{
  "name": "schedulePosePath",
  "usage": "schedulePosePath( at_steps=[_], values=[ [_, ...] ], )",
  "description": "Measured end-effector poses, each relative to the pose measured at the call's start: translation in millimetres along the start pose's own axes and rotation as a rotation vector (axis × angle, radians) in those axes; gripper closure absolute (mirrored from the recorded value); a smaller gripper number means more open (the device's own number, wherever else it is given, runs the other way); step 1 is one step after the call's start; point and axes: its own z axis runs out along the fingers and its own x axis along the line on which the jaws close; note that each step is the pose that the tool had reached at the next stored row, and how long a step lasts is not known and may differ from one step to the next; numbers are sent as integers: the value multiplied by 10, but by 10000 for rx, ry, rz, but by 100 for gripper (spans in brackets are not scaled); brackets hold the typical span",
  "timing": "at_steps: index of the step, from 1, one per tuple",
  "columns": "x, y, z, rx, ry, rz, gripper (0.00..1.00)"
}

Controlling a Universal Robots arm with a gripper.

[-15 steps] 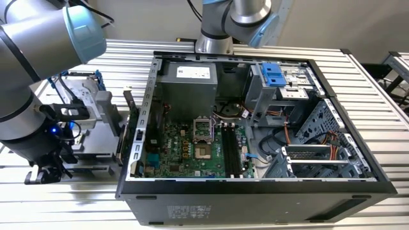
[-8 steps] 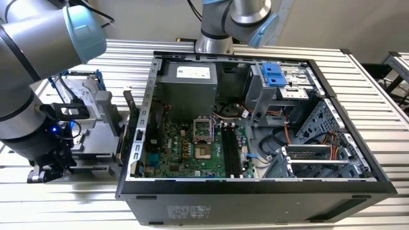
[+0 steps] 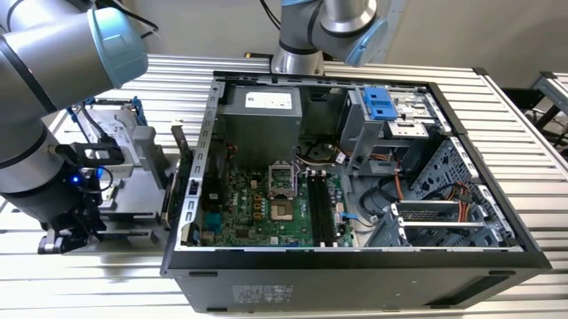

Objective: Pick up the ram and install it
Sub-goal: 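Pick up the ram and move it above insertion slot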

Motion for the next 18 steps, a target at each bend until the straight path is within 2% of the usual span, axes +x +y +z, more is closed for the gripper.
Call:
schedulePosePath(
  at_steps=[5, 6, 18],
  values=[
    [0, 0, 0, 0, 0, -15, 0],
    [0, 0, 0, -1, 1, -18, 100],
    [0, 0, 0, -4, 0, -109, 100]
  ],
)
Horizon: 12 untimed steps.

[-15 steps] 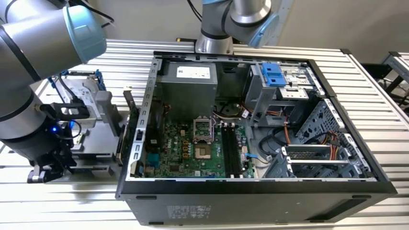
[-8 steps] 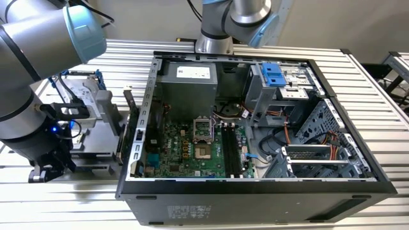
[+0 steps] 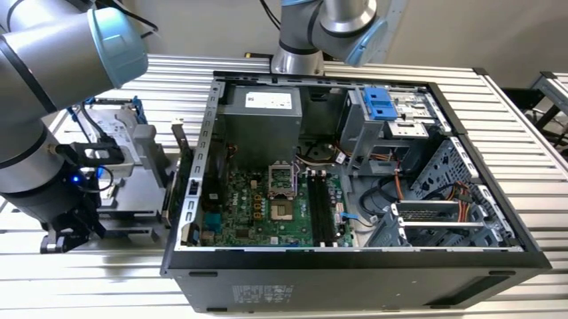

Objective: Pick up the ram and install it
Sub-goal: 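Pick up the ram and move it above insertion slot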

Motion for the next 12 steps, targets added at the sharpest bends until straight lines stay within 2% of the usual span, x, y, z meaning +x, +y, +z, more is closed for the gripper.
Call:
schedulePosePath(
  at_steps=[12],
  values=[
    [0, 0, 0, -1, 0, -36, 100]
  ],
)
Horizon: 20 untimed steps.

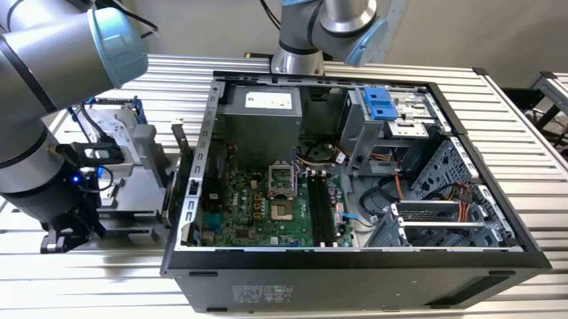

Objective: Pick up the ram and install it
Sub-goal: 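Pick up the ram and move it above insertion slot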

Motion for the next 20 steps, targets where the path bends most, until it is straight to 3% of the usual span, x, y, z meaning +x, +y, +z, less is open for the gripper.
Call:
schedulePosePath(
  at_steps=[4, 20],
  values=[
    [-1, -1, -4, 0, -1, -6, 100],
    [-5, 0, -162, 0, 0, -6, 100]
  ],
)
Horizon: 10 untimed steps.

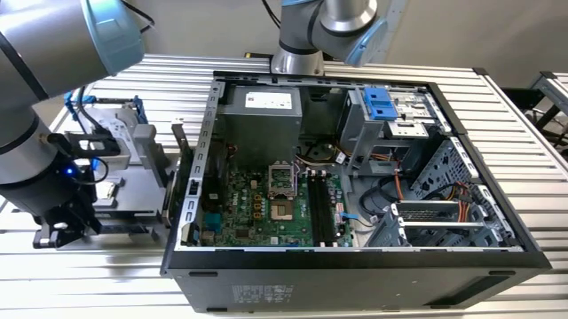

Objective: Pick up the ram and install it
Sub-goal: 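Pick up the ram and move it above insertion slot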

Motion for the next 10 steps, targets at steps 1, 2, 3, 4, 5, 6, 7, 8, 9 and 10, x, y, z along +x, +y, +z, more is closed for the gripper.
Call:
schedulePosePath(
  at_steps=[1, 2, 3, 4, 5, 6, 7, 8, 9, 10],
  values=[
    [0, 0, -7, 0, 0, 0, 100],
    [0, 0, -14, 0, 0, 0, 100],
    [-1, 0, -20, 1, 0, 0, 100],
    [-1, 0, -27, 1, -1, 1, 100],
    [-1, 0, -34, 0, 0, 1, 100],
    [-1, 0, -40, 1, -1, 1, 100],
    [-1, 0, -48, 0, 0, 2, 100],
    [-2, 0, -54, 0, 0, 1, 100],
    [-2, 0, -62, 0, 0, 2, 100],
    [-2, 0, -69, 1, -1, 3, 100]
  ],
)
